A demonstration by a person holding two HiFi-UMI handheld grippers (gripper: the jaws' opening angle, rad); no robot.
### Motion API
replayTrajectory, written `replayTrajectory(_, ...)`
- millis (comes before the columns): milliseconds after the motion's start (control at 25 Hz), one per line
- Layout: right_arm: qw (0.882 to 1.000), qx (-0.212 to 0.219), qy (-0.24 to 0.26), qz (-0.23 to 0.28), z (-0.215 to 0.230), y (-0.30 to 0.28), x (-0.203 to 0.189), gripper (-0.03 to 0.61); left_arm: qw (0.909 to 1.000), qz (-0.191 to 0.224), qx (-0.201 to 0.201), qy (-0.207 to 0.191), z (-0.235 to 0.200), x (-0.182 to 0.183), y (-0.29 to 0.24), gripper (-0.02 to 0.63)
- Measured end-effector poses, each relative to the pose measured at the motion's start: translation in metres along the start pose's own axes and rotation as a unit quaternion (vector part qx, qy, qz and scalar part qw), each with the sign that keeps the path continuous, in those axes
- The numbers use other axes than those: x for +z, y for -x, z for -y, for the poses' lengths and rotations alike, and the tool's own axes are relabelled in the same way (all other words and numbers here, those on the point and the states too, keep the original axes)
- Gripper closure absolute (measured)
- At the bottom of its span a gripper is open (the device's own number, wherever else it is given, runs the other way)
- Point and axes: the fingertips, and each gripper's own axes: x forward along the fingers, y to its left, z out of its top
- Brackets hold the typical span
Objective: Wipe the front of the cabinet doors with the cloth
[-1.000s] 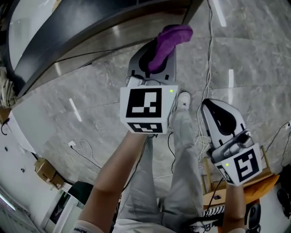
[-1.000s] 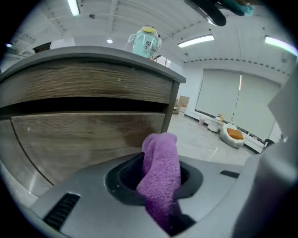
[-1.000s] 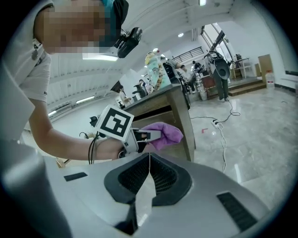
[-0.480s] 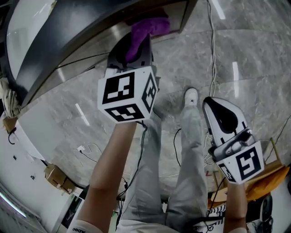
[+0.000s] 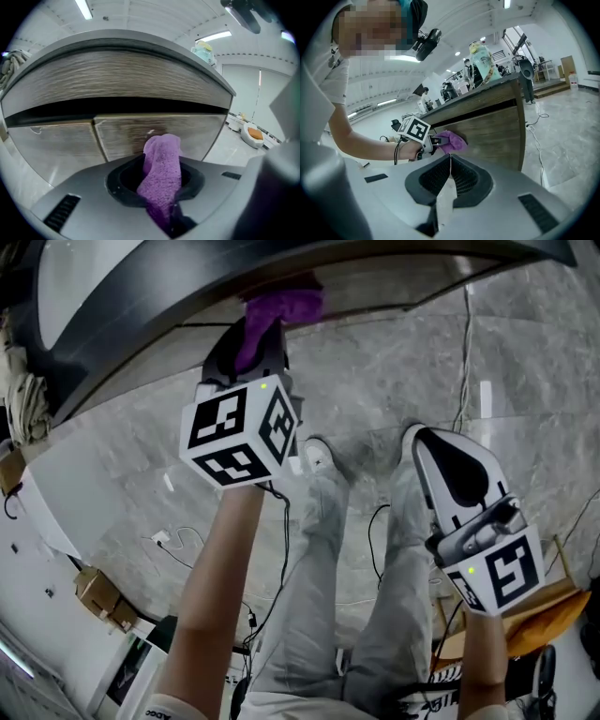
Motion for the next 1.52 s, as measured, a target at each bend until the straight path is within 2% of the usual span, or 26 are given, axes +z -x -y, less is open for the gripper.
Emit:
replayTrajectory(280,1.000,0.015,0.002,-0.004,-0.039,-0.021,-0.007,0.551,0.9986,-0.008,0.049,0.020,-0.070,-0.013,0.023,0.520)
replayTrajectory(480,1.000,0.020,-0.001,-0.013,-0.035,-0.014,-0.011,0.551,0.9964,-0.011,0.073,0.041,-0.080,-0.020,0.037,0.520)
replayTrajectory(600,1.000,0.026,0.001,-0.013,-0.024,0.000,-0.010,0.551,0.9969,-0.022,0.064,0.041,-0.048,-0.036,0.046,0.522)
replayTrajectory(840,0.999,0.031,0.018,-0.018,0.021,0.041,0.002,0.551,0.9977,-0.049,0.025,0.039,0.054,-0.060,0.025,0.522)
replayTrajectory(1000,0.999,0.016,0.018,-0.027,0.064,0.081,-0.006,0.551,0.9973,-0.056,-0.010,0.046,0.131,-0.058,-0.008,0.522)
replayTrajectory(1200,0.999,-0.023,-0.011,-0.030,0.114,0.126,-0.030,0.551,0.9955,-0.071,-0.060,0.019,0.212,-0.053,-0.058,0.522)
replayTrajectory(1360,0.998,-0.049,-0.041,-0.021,0.135,0.148,-0.045,0.551,0.9943,-0.073,-0.077,0.009,0.244,-0.044,-0.090,0.521)
replayTrajectory(1520,0.996,-0.065,-0.057,-0.009,0.135,0.151,-0.053,0.551,0.9932,-0.083,-0.064,0.052,0.229,-0.037,-0.109,0.522)
